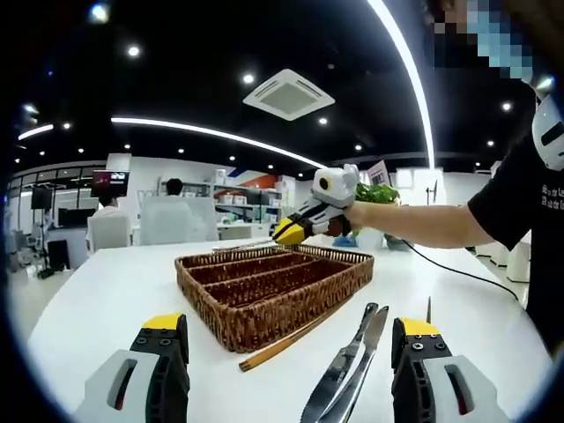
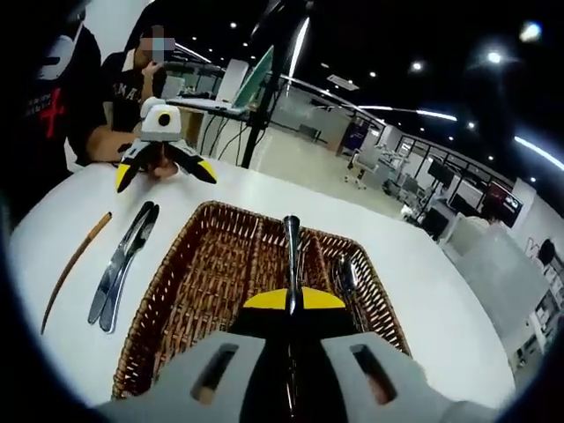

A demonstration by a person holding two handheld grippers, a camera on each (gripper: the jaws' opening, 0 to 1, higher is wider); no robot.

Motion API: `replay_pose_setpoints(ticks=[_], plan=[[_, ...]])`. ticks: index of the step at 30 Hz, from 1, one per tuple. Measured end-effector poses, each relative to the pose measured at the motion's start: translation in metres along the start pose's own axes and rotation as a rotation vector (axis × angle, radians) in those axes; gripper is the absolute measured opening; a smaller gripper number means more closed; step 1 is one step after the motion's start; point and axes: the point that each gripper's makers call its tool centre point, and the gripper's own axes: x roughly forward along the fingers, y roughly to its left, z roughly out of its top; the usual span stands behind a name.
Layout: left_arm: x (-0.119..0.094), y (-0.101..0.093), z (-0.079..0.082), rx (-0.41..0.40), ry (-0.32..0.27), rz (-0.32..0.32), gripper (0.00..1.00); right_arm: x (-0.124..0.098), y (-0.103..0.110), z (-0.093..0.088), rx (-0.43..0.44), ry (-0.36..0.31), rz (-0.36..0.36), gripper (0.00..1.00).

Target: Arrange the knives, forks, and spoons in their matching storage slots by inserting each utensil handle-first until every utensil is classified and aligned in the correct compartment

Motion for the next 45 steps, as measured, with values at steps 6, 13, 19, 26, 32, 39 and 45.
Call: replay_pose_setpoints(ticks=[6, 13, 19, 26, 32, 39, 45], plan=[[-0.001, -0.001, 0.001, 0.003, 0.000, 0.000, 1.00, 0.006, 0.002, -0.013, 0.031, 0.021, 0.015, 0.00], [-0.002, -0.001, 0.002, 0.009, 0.001, 0.001, 1.00, 0.017, 0.001, -0.025, 0.048, 0.054, 0.050, 0.00], [-0.002, -0.001, 0.003, 0.011, 0.001, 0.001, 1.00, 0.026, 0.000, -0.035, 0.077, 0.085, 0.085, 0.00], [-0.002, 0.000, 0.003, 0.014, 0.003, 0.004, 1.00, 0.032, 0.004, -0.044, 0.108, 0.124, 0.123, 0.00], [-0.001, -0.002, 0.002, 0.020, 0.006, -0.001, 1.00, 0.034, 0.006, -0.061, 0.196, 0.193, 0.139, 0.00], [0.000, -0.002, 0.002, 0.029, 0.006, -0.002, 1.00, 0.034, 0.003, -0.071, 0.195, 0.247, 0.130, 0.01], [0.001, -0.004, 0.000, 0.028, 0.013, -0.007, 1.00, 0.033, 0.003, -0.072, 0.225, 0.238, 0.128, 0.01]])
